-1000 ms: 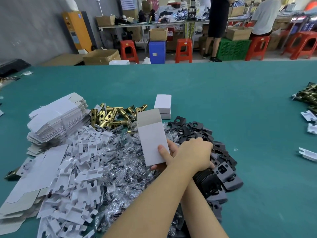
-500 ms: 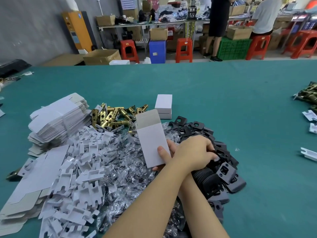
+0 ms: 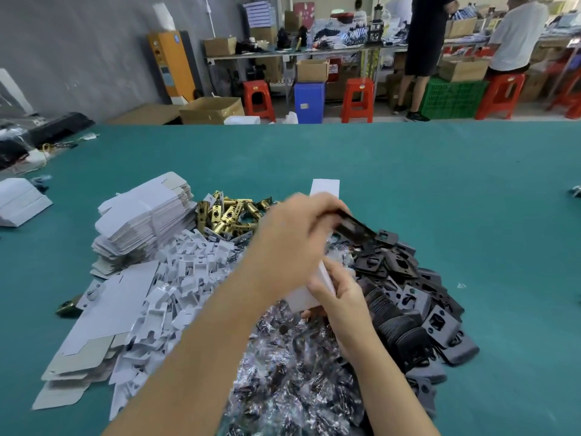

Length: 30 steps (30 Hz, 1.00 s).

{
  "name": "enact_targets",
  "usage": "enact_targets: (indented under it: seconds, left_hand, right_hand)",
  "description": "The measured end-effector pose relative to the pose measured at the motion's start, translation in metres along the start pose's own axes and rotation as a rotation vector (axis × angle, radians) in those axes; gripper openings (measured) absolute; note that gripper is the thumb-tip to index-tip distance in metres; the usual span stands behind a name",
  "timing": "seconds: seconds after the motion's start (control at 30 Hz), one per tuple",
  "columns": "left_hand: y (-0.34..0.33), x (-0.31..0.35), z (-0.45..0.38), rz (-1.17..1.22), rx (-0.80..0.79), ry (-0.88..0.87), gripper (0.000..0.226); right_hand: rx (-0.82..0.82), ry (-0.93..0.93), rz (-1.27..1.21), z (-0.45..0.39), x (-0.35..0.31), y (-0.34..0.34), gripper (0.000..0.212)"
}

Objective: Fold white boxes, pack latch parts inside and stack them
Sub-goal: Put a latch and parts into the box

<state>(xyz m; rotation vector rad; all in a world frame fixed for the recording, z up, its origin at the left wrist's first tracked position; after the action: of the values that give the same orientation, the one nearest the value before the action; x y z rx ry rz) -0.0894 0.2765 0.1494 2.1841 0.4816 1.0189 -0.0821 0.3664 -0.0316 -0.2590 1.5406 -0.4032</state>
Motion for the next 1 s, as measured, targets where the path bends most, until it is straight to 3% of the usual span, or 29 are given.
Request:
enact_targets:
  seconds: [0.1, 0.17, 0.3, 0.47, 1.0]
  left_hand:
    - [0.053, -0.023, -0.007, -0.179, 0.181, 0.124, 0.018]
    - [0.068, -0.037, -0.009, -0.271, 0.200, 0.197, 0.018]
    - [0.060, -0.054, -0.011, -0.366, 0.078, 0.281, 0.015]
    - [0.037, -0.055, -0.016, -0.351, -0.047, 0.259, 0.015]
    - [-0.015, -0.056, -0.015, -0.161, -0.345, 0.197, 0.022]
  right_hand:
    - [0.033, 0.031, -0.068, 0.003, -0.005, 0.000, 0.036]
    - [0.027, 0.033, -0.102, 0.004, -0.008, -0.001, 0.035]
    - [0.007, 0.043, -0.116, 0.004, -0.009, -0.001, 0.036]
    - [-0.013, 0.055, -0.096, 0.005, -0.010, -0.002, 0.039]
    - [0.009, 0.062, -0.207, 0.003, -0.013, 0.003, 0.039]
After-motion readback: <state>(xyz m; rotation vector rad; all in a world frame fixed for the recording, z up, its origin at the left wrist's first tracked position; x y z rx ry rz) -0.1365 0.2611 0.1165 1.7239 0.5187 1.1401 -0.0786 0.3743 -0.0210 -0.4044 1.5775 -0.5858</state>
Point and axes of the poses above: each hand's wrist, its own z-axis away from the middle knuckle, its own y-axis out of the back of the hand, x = y × z, the point moved 6 cm from there along -z, towards the middle knuckle, and after that the axes turned 7 degrees about -z, right-handed, at the moved point
